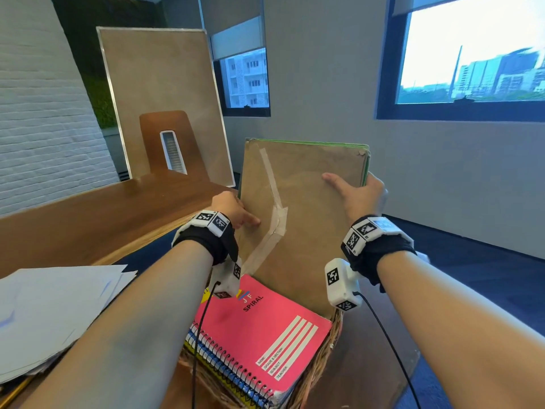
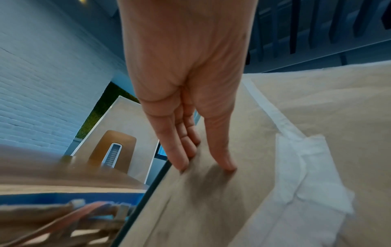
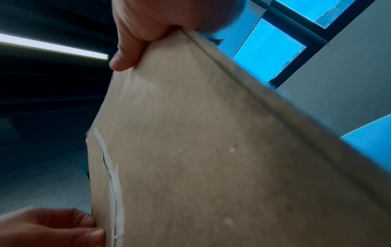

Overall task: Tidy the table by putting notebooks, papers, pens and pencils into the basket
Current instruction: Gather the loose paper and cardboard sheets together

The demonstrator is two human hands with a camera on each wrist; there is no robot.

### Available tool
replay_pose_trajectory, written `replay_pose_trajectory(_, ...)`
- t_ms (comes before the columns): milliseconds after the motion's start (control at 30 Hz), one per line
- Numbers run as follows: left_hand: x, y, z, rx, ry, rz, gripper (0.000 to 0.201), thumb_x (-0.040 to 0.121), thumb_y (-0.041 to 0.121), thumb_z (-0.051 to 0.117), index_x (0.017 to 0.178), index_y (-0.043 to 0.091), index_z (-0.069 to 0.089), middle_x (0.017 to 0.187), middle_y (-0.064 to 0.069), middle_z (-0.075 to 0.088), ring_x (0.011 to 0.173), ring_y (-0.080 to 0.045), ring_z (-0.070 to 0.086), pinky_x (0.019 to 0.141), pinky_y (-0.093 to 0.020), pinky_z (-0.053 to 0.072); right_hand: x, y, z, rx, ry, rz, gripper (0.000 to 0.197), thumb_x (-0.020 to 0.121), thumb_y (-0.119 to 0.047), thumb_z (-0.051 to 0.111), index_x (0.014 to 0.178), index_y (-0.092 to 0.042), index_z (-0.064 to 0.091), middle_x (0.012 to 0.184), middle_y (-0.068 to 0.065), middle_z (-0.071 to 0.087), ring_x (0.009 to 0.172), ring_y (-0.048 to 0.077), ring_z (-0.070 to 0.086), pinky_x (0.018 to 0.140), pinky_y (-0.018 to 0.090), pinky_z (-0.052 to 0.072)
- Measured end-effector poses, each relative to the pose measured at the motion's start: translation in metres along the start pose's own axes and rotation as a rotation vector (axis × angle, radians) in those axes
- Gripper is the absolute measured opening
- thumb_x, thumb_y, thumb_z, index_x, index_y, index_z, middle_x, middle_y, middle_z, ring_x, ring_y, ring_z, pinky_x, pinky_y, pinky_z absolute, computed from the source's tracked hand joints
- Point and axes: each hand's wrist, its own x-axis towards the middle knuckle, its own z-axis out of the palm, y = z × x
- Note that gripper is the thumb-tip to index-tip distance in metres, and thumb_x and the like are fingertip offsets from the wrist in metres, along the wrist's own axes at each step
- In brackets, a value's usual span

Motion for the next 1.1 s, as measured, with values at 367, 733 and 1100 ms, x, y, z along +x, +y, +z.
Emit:
replay_pose_trajectory(367, -0.006, -0.015, 0.012, -0.108, -0.081, -0.061, 0.04, 0.066, 0.011, 0.085, 0.074, 0.015, 0.045, 0.086, -0.004, 0.056, 0.085, -0.022, 0.058, 0.076, -0.035, 0.054, -0.006, 0.005, -0.006, 0.051, 0.017, -0.03, 0.048, 0.087, -0.05, 0.056, 0.054, -0.019, 0.043, 0.052, -0.005, 0.038, 0.049, 0.011, 0.037, 0.051, 0.026, 0.033)
replay_pose_trajectory(733, -0.003, -0.017, 0.001, 0.032, -0.111, -0.049, 0.067, 0.065, 0.011, 0.085, 0.123, 0.005, 0.052, 0.124, -0.011, 0.058, 0.113, -0.03, 0.056, 0.095, -0.043, 0.05, -0.002, -0.001, 0.006, 0.074, 0.002, -0.112, 0.029, 0.073, -0.044, 0.075, 0.08, -0.016, 0.069, 0.068, -0.007, 0.063, 0.064, 0.01, 0.059, 0.065, 0.021, 0.051)
replay_pose_trajectory(1100, -0.003, -0.029, 0.013, 0.288, -0.116, -0.064, 0.058, 0.064, 0.028, 0.086, 0.111, 0.004, 0.061, 0.109, -0.011, 0.065, 0.099, -0.025, 0.061, 0.081, -0.033, 0.052, -0.001, 0.006, 0.0, -0.009, -0.009, -0.091, 0.035, 0.067, -0.05, 0.078, 0.081, -0.02, 0.067, 0.074, -0.008, 0.065, 0.072, 0.011, 0.063, 0.069, 0.024, 0.053)
